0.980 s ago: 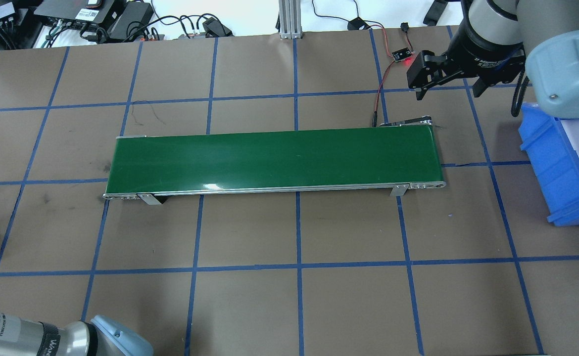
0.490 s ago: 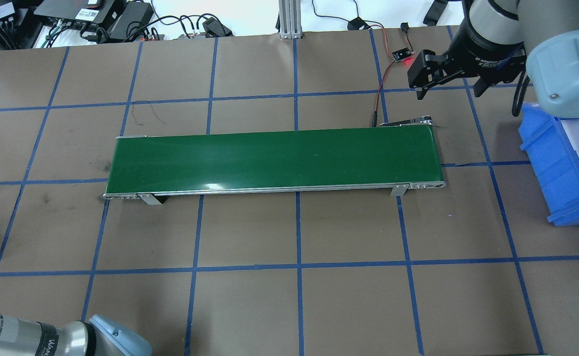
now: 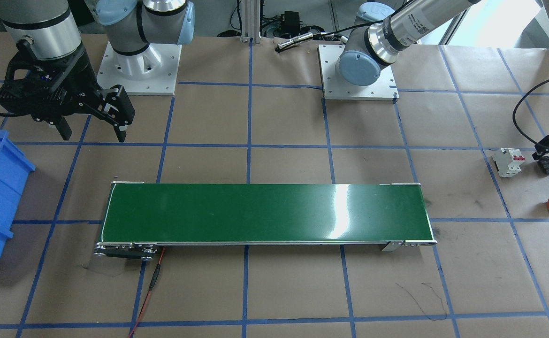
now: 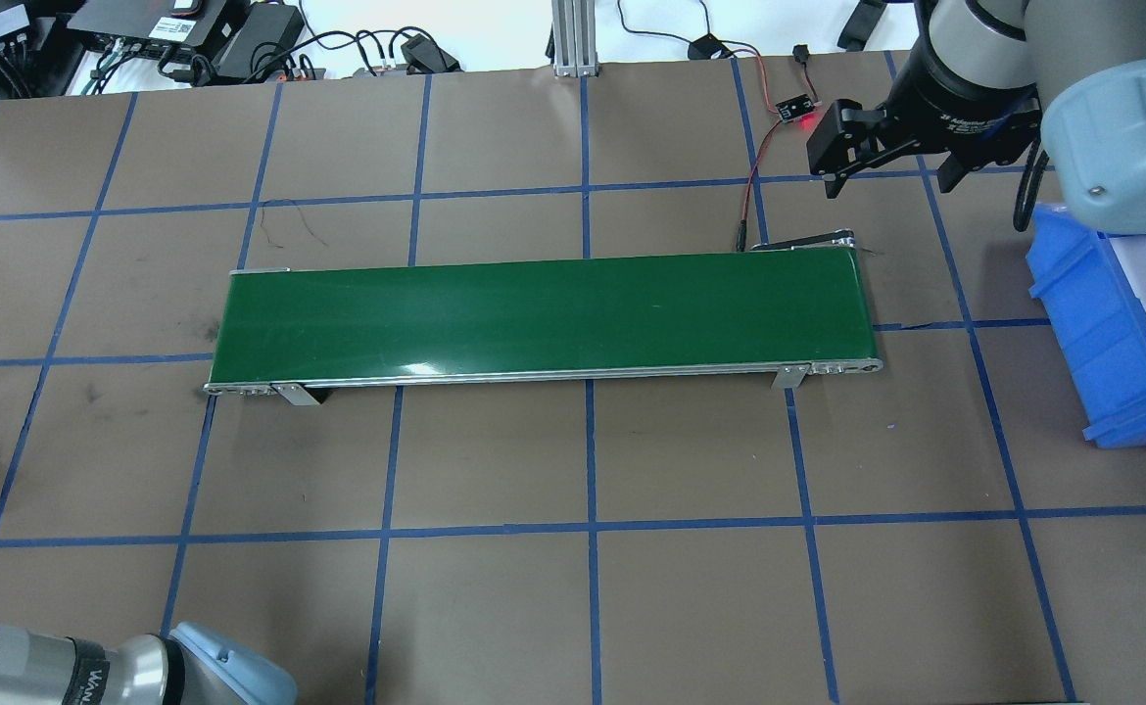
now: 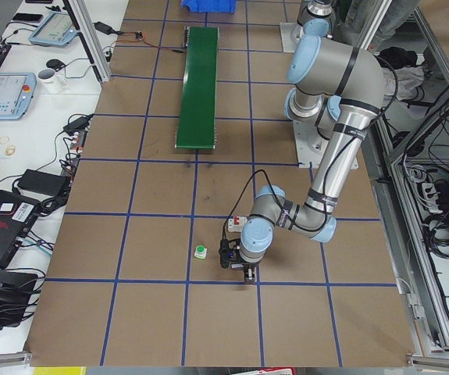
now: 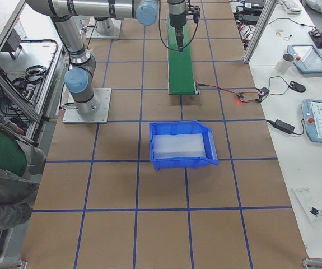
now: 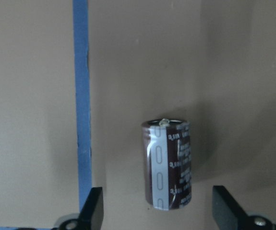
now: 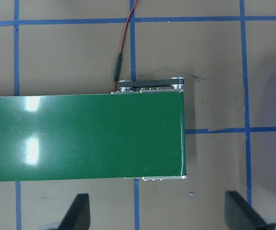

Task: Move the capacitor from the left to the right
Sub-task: 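Lower the left gripper and grasp the black capacitor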

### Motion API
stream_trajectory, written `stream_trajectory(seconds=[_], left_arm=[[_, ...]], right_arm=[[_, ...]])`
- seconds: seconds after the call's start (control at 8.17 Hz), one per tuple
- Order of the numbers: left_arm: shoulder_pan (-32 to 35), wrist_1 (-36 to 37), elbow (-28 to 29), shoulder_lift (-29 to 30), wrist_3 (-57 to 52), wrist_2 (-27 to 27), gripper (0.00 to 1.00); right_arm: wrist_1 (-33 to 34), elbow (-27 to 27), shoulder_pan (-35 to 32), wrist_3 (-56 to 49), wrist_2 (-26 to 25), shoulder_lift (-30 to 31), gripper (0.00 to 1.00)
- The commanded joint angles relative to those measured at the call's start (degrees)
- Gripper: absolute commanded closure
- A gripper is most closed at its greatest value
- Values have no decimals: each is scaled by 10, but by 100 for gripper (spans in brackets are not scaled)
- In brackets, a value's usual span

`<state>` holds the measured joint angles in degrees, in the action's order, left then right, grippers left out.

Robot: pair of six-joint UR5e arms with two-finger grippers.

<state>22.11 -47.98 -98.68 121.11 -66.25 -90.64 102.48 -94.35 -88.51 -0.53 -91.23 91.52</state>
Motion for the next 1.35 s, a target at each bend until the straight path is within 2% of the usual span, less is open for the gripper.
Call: stream_trajectory(seconds=[0.0, 0.24, 1.22], left_arm=[[-1, 2, 0, 2, 0, 0, 20], [-1, 3, 0, 4, 0, 3, 27], [-3, 4, 0, 4, -9, 28, 26]], right_arm=[[0, 0, 0, -1, 0, 1, 0], [0, 0, 0, -1, 0, 0, 0], [0, 0, 0, -2, 0, 0, 0]])
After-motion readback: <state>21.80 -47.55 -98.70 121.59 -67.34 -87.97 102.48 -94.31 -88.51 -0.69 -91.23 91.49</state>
